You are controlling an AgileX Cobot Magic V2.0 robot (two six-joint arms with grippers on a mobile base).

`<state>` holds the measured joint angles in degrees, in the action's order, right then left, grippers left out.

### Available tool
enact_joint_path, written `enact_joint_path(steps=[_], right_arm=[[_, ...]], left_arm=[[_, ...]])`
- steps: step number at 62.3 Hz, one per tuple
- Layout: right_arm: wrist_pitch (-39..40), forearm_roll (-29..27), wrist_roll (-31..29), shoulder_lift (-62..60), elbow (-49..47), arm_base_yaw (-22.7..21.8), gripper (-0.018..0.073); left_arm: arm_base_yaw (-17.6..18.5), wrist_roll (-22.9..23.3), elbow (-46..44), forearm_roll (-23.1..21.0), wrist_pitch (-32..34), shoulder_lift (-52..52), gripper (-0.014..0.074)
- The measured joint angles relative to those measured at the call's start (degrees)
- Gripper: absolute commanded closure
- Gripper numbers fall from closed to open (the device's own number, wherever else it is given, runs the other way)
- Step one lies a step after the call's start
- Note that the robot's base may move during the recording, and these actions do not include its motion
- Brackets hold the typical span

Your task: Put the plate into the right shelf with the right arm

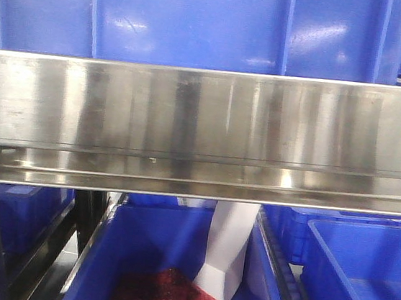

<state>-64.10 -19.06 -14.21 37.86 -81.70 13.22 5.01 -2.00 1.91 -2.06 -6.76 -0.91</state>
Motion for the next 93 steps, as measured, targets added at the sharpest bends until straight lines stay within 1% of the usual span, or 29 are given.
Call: enact_joint_path(steps=[9, 14, 20, 24, 29, 37, 47, 57, 62, 69, 73, 78, 93], right_arm=[[0.22, 0.11, 0.0, 0.0, 0.0, 0.0, 0.0503], [1.94, 0.22, 0.0, 0.0, 0.62, 0.0, 0.0503], [6.12, 0.22, 0.0, -0.04, 2.69, -0.13, 0.0503], [10.99, 0.22, 0.0, -0.43, 5.77, -0.52, 0.0503], [16.89, 0.22, 0.0, -1.57, 10.07, -2.3, 0.0503], [28.82, 1.04, 0.0, -4.93, 19.08, -5.24, 0.0503], [43.85, 5.92, 1.31, -11.61, 31.34, -7.05, 0.0503], [54.52, 10.33, 4.09, -20.46, 46.03, -9.27, 0.0503], [60.21, 10.9, 5.79, -24.68, 53.99, -10.34, 0.0503], [66.63, 11.14, 8.53, -30.47, 65.9, -10.75, 0.0503], [68.31, 11.14, 10.15, -33.7, 70.65, -10.75, 0.0503], [68.62, 11.35, 11.15, -36.14, 74.58, -10.75, 0.0503], [69.08, 12.45, 11.79, -38.48, 80.39, -10.75, 0.0503]], left_arm=[[0.0, 0.0, 0.0, 0.0, 0.0, 0.0, 0.0643], [0.0, 0.0, 0.0, 0.0, 0.0, 0.0, 0.0643], [0.0, 0.0, 0.0, 0.0, 0.0, 0.0, 0.0643], [0.0, 0.0, 0.0, 0.0, 0.0, 0.0, 0.0643], [0.0, 0.0, 0.0, 0.0, 0.0, 0.0, 0.0643], [0.0, 0.0, 0.0, 0.0, 0.0, 0.0, 0.0643], [0.0, 0.0, 0.0, 0.0, 0.0, 0.0, 0.0643], [0.0, 0.0, 0.0, 0.0, 0.0, 0.0, 0.0643], [0.0, 0.0, 0.0, 0.0, 0.0, 0.0, 0.0643], [0.0, 0.0, 0.0, 0.0, 0.0, 0.0, 0.0643], [0.0, 0.0, 0.0, 0.0, 0.0, 0.0, 0.0643], [0.0, 0.0, 0.0, 0.0, 0.0, 0.0, 0.0643], [0.0, 0.0, 0.0, 0.0, 0.0, 0.0, 0.0643]])
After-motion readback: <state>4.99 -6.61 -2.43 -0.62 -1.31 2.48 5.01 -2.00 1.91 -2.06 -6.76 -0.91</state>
